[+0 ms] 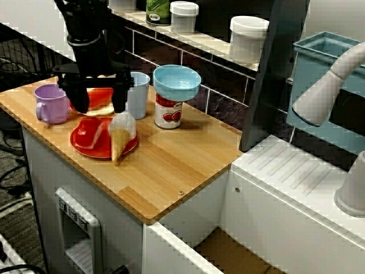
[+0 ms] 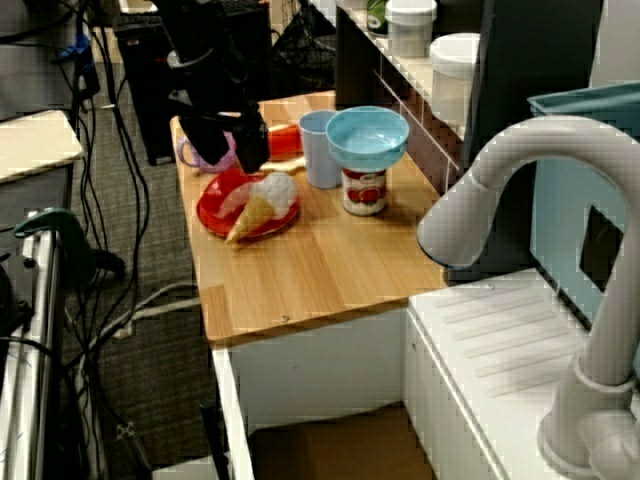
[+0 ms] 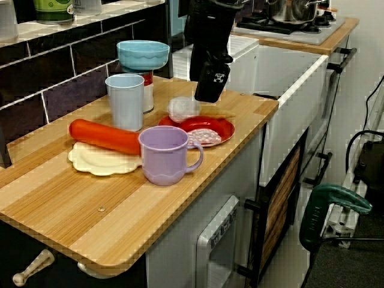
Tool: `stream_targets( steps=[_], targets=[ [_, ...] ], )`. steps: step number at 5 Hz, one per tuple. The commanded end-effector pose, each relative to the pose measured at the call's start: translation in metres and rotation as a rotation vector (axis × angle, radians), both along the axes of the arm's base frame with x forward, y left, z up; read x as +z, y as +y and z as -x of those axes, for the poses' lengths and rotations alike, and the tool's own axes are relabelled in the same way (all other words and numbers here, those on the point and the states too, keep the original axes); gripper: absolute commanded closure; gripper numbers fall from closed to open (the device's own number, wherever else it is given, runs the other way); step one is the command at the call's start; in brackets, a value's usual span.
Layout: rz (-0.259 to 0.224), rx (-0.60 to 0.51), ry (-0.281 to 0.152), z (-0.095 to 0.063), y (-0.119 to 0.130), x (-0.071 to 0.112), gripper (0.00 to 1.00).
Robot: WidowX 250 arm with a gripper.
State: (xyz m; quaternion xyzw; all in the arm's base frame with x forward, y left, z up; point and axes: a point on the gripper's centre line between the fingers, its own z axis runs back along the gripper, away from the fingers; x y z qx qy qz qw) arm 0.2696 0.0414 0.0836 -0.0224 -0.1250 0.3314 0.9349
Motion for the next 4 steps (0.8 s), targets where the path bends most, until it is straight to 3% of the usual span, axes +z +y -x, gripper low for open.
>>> stream_targets(
  steps=[1,4],
  targets=[
    [-0.031,0.027,-0.074,-0.019,-0.014,0.0,0.0],
    [-0.074,0.041,-0.078,-0.027,-0.02,-0.024,0.0]
  ],
)
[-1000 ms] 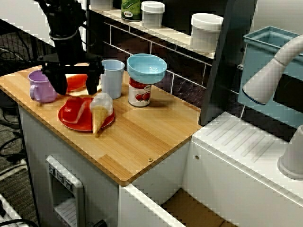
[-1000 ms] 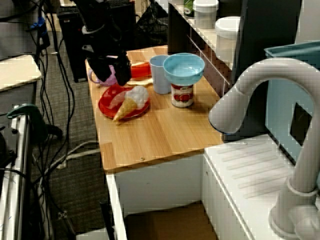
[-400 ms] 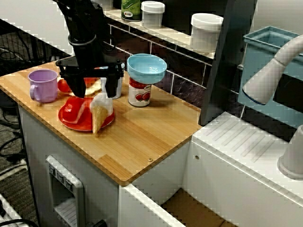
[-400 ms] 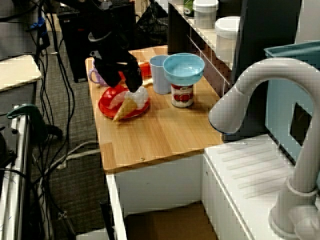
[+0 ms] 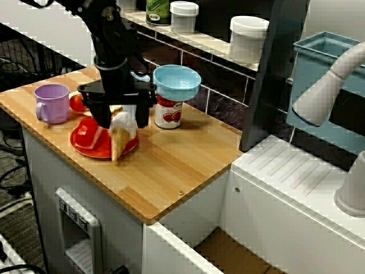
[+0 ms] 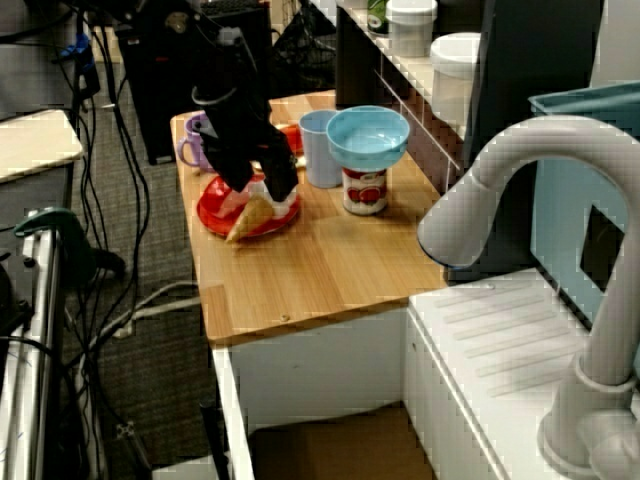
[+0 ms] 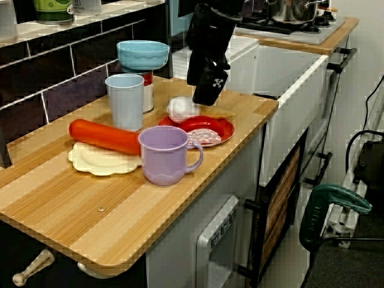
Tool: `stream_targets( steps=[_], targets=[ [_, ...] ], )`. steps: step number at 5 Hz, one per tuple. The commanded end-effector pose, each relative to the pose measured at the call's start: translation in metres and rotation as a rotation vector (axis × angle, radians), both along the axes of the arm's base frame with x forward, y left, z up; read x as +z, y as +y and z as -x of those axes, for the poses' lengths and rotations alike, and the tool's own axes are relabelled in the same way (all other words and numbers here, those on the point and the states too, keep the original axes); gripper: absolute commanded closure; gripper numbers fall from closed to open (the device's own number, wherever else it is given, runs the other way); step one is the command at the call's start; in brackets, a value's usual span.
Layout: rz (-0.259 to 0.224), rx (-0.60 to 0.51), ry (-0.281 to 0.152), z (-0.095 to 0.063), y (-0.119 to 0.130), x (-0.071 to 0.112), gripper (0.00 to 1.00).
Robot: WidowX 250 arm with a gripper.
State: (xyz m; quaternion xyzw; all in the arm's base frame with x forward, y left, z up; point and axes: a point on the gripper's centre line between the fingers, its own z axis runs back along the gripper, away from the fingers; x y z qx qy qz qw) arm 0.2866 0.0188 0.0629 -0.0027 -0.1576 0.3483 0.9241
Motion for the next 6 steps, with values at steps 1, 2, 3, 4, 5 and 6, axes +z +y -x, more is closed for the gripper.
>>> stream_targets(
  steps=[1,2,3,4,5,6],
  targets=[
    [-0.029,-0.006,-0.021,-0.009,0.004,-0.007,0.0],
    [-0.034,-0.011,-0.013,-0.008,0.005,-0.009,0.0],
    [-0.036,-0.009,-0.007,-0.007,0.009,-0.012,0.0],
    [-0.049,-0.009,-0.003,-0.006,0.01,-0.018,0.0],
    [-0.056,-0.01,-0.005,-0.005,0.012,-0.021,0.0],
    [-0.05,-0.01,0.003,-0.005,0.013,-0.023,1.0]
  ],
)
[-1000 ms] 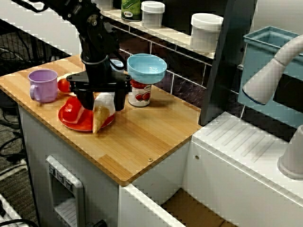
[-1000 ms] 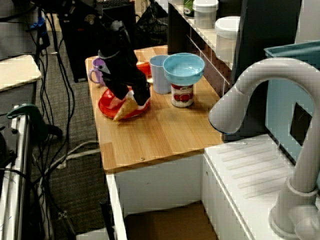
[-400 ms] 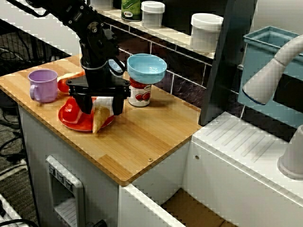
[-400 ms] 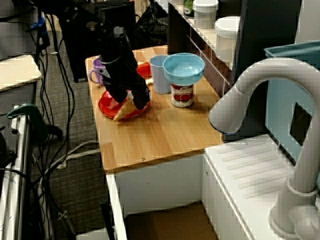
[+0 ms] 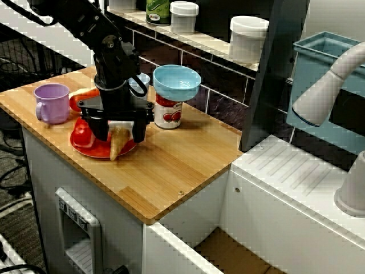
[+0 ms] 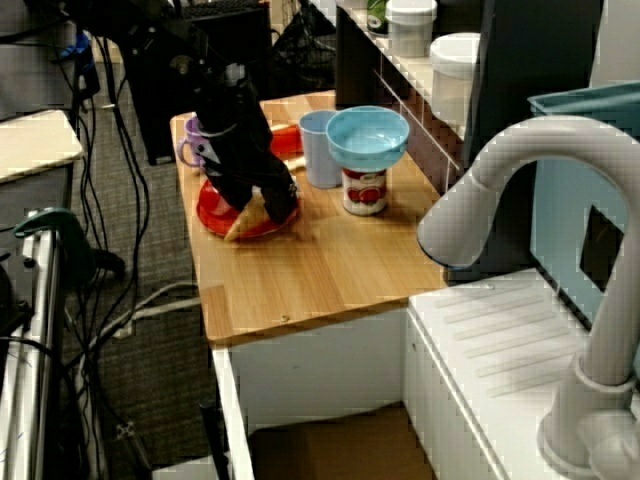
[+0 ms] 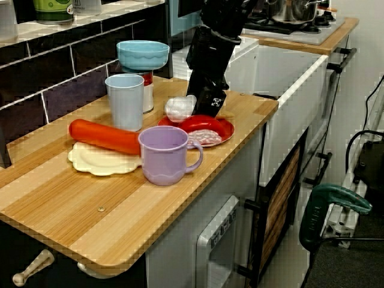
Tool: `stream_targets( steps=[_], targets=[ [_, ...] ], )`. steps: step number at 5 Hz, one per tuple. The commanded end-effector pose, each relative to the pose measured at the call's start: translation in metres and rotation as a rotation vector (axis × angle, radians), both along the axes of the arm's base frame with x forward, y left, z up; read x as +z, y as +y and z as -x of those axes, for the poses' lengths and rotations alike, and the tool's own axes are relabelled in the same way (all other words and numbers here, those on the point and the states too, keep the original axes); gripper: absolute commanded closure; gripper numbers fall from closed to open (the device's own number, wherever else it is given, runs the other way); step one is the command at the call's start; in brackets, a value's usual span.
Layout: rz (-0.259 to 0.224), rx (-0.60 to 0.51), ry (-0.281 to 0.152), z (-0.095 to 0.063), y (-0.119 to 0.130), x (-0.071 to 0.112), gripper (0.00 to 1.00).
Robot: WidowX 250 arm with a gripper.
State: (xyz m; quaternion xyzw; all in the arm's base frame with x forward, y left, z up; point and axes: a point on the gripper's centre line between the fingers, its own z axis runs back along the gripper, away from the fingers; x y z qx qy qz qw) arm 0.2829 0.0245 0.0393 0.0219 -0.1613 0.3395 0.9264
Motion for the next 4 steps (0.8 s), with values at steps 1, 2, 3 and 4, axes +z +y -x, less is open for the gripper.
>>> stream_targets(
  steps=[1,2,3,4],
  targets=[
    [0.014,0.003,-0.004,-0.01,0.008,0.003,1.0],
    [0.031,0.003,0.001,-0.013,0.006,0.007,1.0],
    [0.047,-0.017,-0.003,-0.015,-0.002,0.017,1.0],
    [0.062,-0.027,-0.007,-0.014,-0.005,0.024,1.0]
  ],
)
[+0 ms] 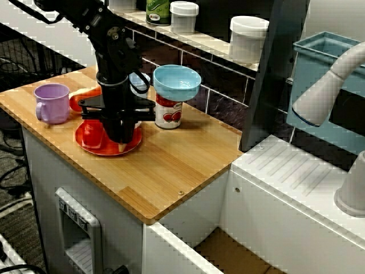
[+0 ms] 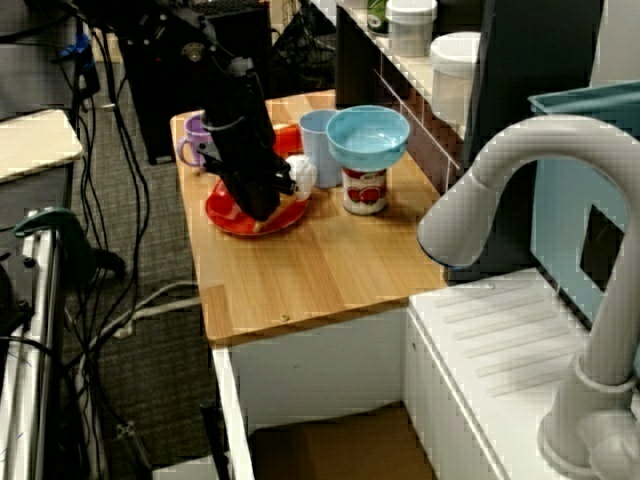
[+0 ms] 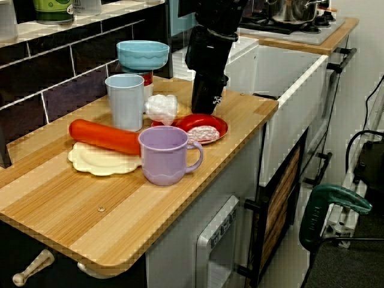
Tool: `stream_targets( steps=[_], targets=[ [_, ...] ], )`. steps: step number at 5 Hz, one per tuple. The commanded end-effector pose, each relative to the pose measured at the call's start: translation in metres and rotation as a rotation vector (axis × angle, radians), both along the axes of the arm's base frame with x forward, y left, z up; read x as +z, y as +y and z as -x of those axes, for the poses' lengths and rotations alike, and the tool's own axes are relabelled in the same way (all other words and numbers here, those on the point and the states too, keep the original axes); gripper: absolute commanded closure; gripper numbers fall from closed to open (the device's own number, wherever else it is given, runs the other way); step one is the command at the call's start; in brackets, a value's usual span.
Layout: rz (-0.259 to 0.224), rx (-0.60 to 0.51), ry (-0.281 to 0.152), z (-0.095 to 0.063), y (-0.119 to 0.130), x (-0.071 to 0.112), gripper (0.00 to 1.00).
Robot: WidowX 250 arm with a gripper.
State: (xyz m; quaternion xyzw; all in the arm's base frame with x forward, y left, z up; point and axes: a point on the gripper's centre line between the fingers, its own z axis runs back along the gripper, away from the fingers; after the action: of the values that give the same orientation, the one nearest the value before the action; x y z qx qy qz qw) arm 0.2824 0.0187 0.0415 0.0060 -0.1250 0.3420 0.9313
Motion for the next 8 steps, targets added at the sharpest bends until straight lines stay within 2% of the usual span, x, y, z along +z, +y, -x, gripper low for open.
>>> stream_targets(
  steps=[1,3,4,6,8],
  targets=[
    [0.013,-0.031,-0.068,-0.012,-0.001,0.024,1.0],
    [-0.005,-0.041,-0.083,-0.01,0.004,0.029,1.0],
    [-0.003,-0.061,-0.075,-0.008,0.003,0.033,0.0],
    [-0.014,-0.116,-0.082,-0.008,0.016,0.046,0.0],
    [-0.02,-0.103,-0.092,-0.018,0.024,0.054,0.0]
  ],
)
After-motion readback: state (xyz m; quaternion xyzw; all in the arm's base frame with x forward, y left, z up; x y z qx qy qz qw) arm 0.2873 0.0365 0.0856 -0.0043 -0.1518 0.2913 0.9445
